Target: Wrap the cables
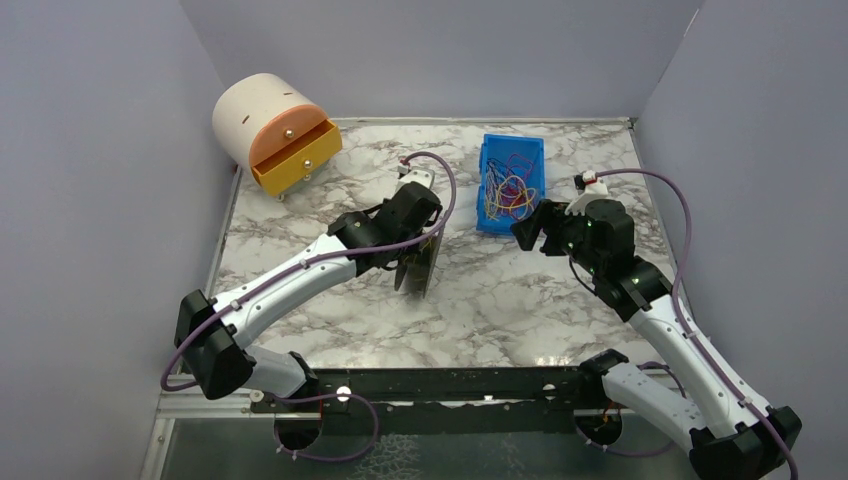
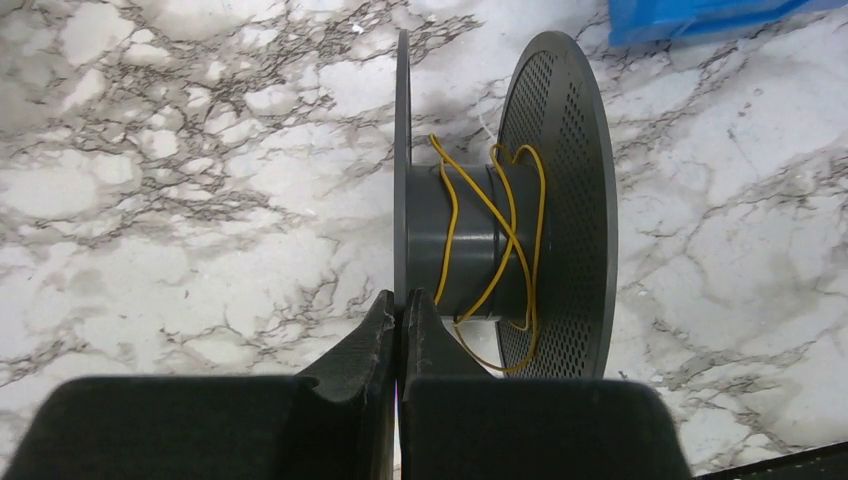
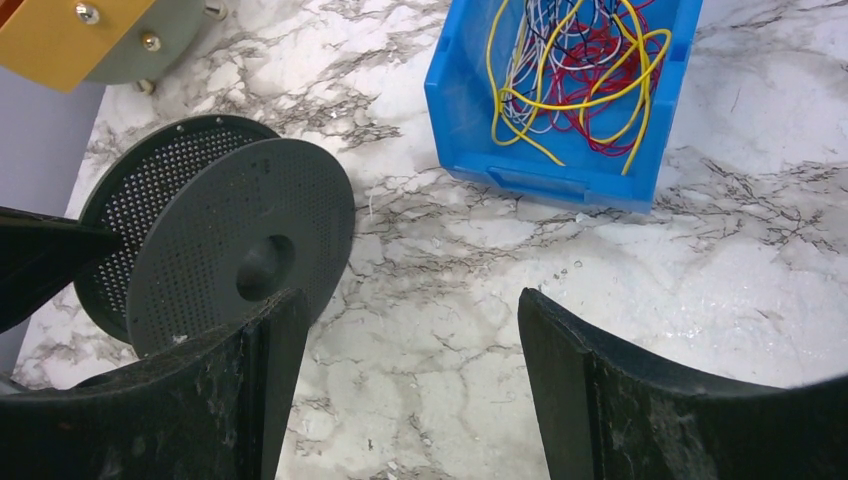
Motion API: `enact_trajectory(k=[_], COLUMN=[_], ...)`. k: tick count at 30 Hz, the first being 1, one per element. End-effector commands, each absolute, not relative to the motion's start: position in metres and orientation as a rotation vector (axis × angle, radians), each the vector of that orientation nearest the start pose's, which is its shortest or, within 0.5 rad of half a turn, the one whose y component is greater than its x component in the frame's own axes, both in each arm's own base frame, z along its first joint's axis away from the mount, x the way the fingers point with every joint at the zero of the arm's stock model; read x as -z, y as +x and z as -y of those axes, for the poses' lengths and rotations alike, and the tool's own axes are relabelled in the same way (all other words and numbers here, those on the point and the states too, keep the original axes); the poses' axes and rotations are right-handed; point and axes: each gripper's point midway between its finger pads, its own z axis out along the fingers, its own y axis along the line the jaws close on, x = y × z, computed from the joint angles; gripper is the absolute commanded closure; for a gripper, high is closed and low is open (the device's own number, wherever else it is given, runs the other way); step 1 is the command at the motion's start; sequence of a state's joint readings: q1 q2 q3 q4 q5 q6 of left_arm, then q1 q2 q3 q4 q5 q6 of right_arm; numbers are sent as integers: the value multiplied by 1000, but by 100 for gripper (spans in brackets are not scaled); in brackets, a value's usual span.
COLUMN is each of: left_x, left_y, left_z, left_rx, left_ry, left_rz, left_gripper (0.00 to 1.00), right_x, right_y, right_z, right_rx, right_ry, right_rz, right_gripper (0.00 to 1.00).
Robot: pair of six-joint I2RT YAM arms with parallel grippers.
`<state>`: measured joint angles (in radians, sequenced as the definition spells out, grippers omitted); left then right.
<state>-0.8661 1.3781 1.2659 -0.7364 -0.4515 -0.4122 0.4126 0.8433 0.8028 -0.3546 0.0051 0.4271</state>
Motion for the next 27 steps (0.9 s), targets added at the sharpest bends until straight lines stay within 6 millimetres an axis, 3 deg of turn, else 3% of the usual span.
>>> enact_trajectory(k=[1,10,27], left_x=[-217,-211,-208], left_y=[273,275,275], left_z=[255,261,256], left_rx=[306,313,285], left_ry=[280,313,330], left_rz=[-2241,-2240,-2231], left_gripper=[100,100,70], right_x=[-228,-223,-223], right_y=[270,267,268], right_z=[-140,-139,-139], right_rx=[-557,-548,-547], right_ry=[16,16,12], right_rz=[-2021,-2037,-2041], right_gripper=[19,19,19])
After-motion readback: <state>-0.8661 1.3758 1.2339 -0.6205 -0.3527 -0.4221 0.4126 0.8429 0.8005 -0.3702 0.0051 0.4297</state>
